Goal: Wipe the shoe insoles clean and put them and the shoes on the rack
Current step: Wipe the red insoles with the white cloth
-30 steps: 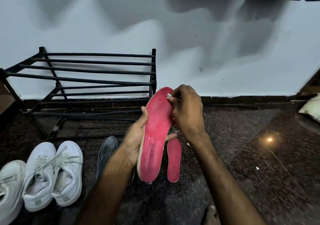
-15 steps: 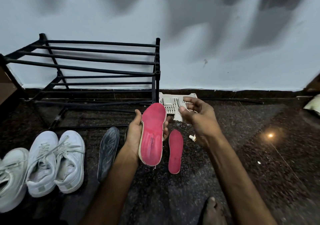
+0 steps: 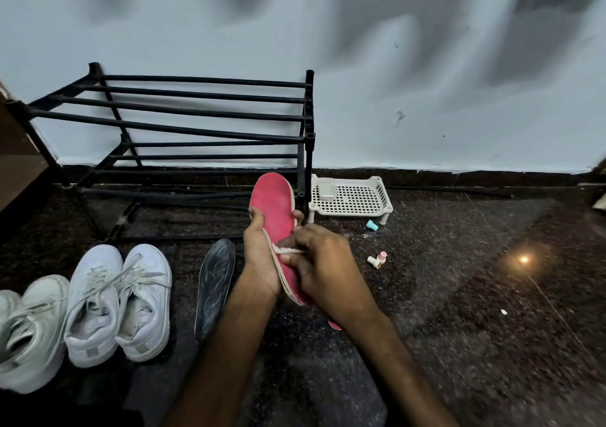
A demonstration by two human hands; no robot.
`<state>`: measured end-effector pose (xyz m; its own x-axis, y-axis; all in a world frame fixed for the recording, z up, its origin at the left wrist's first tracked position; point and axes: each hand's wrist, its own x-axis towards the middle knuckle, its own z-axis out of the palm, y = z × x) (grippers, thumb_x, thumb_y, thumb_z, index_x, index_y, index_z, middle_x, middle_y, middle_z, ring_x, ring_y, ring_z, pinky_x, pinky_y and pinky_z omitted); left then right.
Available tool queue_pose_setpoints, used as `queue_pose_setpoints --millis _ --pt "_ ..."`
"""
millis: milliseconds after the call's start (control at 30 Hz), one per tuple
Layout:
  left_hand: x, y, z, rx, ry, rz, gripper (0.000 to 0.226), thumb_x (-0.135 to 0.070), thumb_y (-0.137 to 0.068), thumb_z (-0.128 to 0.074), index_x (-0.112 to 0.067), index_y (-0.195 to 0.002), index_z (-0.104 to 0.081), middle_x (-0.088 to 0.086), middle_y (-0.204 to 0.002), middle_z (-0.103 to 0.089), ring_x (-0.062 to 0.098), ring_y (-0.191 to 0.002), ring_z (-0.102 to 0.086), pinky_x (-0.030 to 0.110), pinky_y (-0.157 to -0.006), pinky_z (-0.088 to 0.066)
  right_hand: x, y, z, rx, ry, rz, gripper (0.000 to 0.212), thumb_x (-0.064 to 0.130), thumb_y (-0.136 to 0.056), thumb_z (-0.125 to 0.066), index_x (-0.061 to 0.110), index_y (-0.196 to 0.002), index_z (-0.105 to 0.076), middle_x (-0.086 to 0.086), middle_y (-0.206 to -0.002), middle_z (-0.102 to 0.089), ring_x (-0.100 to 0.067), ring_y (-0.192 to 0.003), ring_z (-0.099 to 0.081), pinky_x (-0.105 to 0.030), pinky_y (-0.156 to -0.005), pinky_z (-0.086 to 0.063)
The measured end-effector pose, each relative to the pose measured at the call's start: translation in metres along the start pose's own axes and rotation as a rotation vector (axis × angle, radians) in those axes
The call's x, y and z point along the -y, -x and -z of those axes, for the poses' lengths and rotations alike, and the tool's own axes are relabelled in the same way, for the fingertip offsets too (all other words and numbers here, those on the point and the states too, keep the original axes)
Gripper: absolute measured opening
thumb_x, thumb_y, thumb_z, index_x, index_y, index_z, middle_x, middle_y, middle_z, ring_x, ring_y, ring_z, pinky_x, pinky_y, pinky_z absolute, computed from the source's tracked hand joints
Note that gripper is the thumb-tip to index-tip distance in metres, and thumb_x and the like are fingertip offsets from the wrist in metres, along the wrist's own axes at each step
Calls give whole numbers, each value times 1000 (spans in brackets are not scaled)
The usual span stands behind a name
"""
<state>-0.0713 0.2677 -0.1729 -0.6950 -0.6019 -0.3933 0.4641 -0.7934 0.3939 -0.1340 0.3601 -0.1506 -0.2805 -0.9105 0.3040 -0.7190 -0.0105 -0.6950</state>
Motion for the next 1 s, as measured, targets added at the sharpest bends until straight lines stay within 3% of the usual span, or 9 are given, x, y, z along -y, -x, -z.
queue_pose_setpoints --millis 67,133,233,400,500,667,833,933,1000 --pt "-6 -6 6 -14 84 -78 69 -74 -88 -33 -8 -87 -54 2 -70 -50 15 -49 -52 24 -57 -51 2 6 3 88 -83 -30 12 10 -80 -76 14 -90 -77 2 -97 -74 -7 -98 -65 -13 -91 -44" --pt "-16 -12 13 -17 164 -150 68 -70 -91 -33 -5 -91 -52 2 -73 -51 14 -52 -47 27 -62 -47 7 7 0 137 -33 -41 9 11 -79 -77 17 -86 -76 4 -90 -72 -8 -86 -64 -20 -81 -49" --pt "-18 -11 12 31 55 -118 75 -77 -88 -30 -7 -88 -58 5 -72 -53 18 -64 -52 28 -62 -51 12 -6 -8 9 137 7 11 7 -82 -69 16 -88 -67 0 -91 -66 -14 -84 -58 -29 -76 -47" --pt "-7 -5 2 33 21 -159 79 -74 -90 -29 -3 -89 -65 12 -79 -65 24 -77 -63 38 -91 -48 12 -23 -13 -178 269 -34 25 4 -89 -57 12 -112 -63 -5 -101 -63 -23 -92 -59 -38 -80 -51" --pt "-14 -7 3 102 82 -137 80 -79 -86 -30 -5 -93 -59 8 -80 -59 20 -70 -56 46 -108 -40 16 -2 -16 -158 224 17 19 10 -90 -60 17 -106 -67 -5 -98 -63 -24 -85 -62 -37 -69 -53" --pt "-20 -11 7 30 136 -225 77 -76 -89 -29 -4 -96 -55 5 -76 -56 15 -57 -51 48 -76 -59 18 16 -12 -12 85 -9 22 25 -88 -69 19 -109 -73 -3 -106 -63 -19 -95 -62 -33 -83 -50" --pt "-10 2 -5 38 39 -181 79 -77 -85 -34 -3 -87 -63 9 -70 -63 21 -55 -63 32 -69 -56 10 -7 -12 -151 -23 -75 14 14 -83 -73 15 -96 -77 -1 -96 -70 -9 -87 -62 -20 -85 -46" --pt "1 6 -10 108 -37 -118 74 -71 -84 -41 -3 -97 -66 10 -80 -68 21 -73 -68 33 -86 -54 6 -21 -15 -214 19 -129 12 14 -84 -72 14 -96 -75 -1 -97 -69 -13 -89 -63 -30 -87 -49" --pt "1 5 -10 78 -23 -138 68 -62 -95 -35 -1 -96 -66 9 -78 -70 16 -66 -69 26 -74 -59 7 -25 -15 -217 52 -92 15 13 -85 -70 16 -99 -72 0 -99 -68 -16 -92 -63 -35 -86 -51"
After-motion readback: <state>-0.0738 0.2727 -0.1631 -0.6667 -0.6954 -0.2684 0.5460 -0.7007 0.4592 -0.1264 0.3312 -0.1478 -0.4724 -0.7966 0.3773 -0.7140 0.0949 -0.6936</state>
